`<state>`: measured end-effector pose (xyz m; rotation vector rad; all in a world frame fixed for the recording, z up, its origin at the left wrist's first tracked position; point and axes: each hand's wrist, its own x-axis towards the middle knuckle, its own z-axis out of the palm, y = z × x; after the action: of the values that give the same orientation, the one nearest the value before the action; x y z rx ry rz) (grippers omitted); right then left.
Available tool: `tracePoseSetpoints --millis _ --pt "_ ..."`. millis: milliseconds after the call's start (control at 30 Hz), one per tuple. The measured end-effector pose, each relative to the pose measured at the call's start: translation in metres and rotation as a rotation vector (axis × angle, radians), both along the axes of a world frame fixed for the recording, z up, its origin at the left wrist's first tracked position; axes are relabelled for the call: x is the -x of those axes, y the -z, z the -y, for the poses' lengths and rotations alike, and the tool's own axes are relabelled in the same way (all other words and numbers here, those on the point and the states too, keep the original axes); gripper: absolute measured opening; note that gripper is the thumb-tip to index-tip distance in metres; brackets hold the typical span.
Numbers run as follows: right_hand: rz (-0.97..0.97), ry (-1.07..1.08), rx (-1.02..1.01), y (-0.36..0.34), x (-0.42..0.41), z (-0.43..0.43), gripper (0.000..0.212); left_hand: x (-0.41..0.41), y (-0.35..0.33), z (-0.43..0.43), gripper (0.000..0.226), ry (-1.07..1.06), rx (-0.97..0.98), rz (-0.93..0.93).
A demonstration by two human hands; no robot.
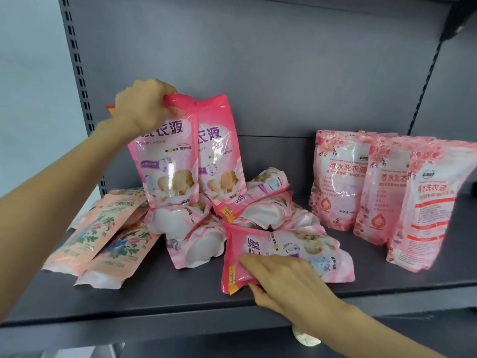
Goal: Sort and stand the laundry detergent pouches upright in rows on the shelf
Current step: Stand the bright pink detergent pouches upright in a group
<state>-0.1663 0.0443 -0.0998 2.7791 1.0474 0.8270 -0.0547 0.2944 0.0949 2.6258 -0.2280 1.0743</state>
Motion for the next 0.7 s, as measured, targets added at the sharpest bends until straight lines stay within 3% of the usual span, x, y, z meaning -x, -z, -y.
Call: tracePoseSetpoints --millis 100,233,333,567,700 --pt "-0.064 0.021 0.018 -0.001 -0.004 -0.001 0.051 0.001 0.000 -0.001 0.025 0.006 -0.003 0.014" --pt "-0.176 0.074 0.052 -0.023 0.001 -0.005 0.065 0.000 0.002 0.000 0.026 0.012 -0.020 0.046" --pt "-0.379 0.073 0.082 -0.031 0.000 -0.006 0.058 0.000 0.003 0.001 0.025 0.012 -0.029 0.057" --pt "-0.100 0.149 0.036 -0.004 -0.015 0.003 0.053 0.001 0.003 0.002 0.023 0.000 -0.041 0.060" --pt "-0.090 0.055 -0.227 -0.009 -0.019 0.019 0.027 0.002 0.002 0.004 0.024 -0.016 -0.059 0.068"
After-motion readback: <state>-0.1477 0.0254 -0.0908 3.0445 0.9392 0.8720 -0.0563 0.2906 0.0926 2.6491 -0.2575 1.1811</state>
